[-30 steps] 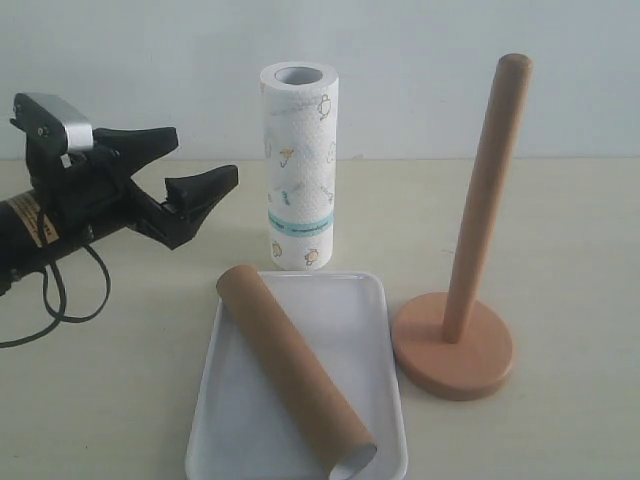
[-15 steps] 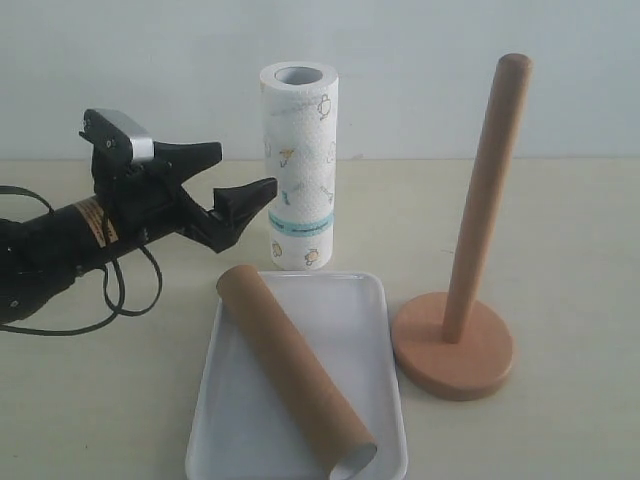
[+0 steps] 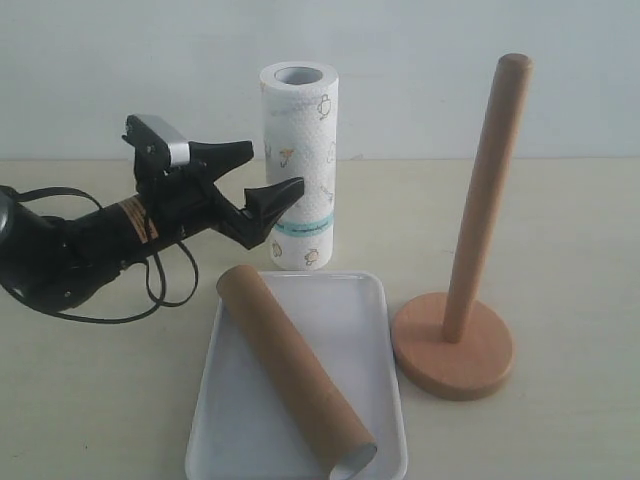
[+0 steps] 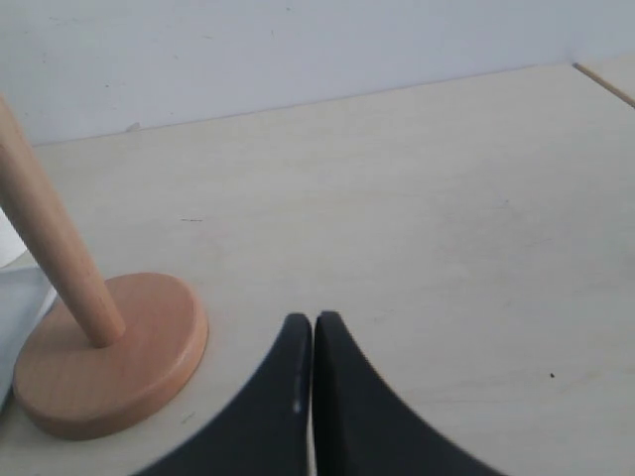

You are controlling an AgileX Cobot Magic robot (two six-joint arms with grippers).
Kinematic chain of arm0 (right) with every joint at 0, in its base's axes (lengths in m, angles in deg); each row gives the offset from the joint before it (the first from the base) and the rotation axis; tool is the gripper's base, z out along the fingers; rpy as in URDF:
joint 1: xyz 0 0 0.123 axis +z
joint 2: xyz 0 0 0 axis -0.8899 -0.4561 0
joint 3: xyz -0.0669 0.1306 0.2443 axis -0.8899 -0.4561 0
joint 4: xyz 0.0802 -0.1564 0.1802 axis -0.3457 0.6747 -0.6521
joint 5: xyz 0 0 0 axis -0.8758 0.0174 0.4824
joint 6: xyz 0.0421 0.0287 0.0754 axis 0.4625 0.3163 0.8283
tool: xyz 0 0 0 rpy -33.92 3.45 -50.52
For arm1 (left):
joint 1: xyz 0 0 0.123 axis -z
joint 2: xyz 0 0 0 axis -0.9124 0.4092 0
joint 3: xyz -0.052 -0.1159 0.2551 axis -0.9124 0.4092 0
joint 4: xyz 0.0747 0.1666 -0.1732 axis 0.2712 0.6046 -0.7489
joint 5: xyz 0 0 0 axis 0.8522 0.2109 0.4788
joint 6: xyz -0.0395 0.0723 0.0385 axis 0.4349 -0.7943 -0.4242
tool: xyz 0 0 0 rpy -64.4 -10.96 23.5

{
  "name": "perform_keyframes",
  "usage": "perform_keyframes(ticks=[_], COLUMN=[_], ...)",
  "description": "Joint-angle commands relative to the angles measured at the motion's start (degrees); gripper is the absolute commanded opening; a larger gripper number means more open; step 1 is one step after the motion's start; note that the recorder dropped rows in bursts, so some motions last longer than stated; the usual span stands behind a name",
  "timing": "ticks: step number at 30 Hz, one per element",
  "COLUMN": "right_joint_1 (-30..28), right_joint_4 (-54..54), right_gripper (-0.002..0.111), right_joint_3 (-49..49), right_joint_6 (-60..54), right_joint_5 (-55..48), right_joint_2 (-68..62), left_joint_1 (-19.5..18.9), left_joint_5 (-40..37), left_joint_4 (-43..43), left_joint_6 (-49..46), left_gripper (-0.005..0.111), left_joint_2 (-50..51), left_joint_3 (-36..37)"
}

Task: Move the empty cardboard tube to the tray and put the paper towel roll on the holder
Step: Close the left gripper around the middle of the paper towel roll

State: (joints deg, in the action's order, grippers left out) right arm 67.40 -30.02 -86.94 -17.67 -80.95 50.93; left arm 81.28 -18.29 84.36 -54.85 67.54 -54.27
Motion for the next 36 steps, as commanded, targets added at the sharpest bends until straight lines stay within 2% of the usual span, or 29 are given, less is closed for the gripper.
perform_keyframes(ticks=[1, 5, 20, 29, 33, 36], right_joint_1=[-0.46, -0.46, -0.46, -0.46, -0.46, -0.46], right_joint_4=[0.11, 0.11, 0.11, 0.11, 0.11, 0.11], right_gripper=[0.0, 0.0, 0.0, 0.0, 0.0, 0.0], right_joint_3=[0.01, 0.01, 0.01, 0.01, 0.01, 0.01], right_joint_6=[0.09, 0.09, 0.09, 0.09, 0.09, 0.09], right_joint_5=[0.53, 0.53, 0.53, 0.53, 0.53, 0.53], right_joint_2=[0.29, 0.29, 0.29, 0.29, 0.29, 0.29], left_joint_1=[1.93, 2.57, 2.57, 2.57, 3.8, 4.93], left_joint_5=[0.47, -3.21, -3.22, -3.22, -3.38, -7.7], left_joint_4=[-1.85, -3.13, -3.03, -3.13, -3.62, -4.23], left_joint_6=[0.43, 0.43, 0.43, 0.43, 0.43, 0.43], left_gripper=[0.088, 0.088, 0.088, 0.087, 0.087, 0.087], left_joint_2=[1.28, 1.39, 8.46, 9.15, 9.15, 9.15], left_joint_3=[-3.78, -5.5, -12.91, -14.34, -14.94, -16.45])
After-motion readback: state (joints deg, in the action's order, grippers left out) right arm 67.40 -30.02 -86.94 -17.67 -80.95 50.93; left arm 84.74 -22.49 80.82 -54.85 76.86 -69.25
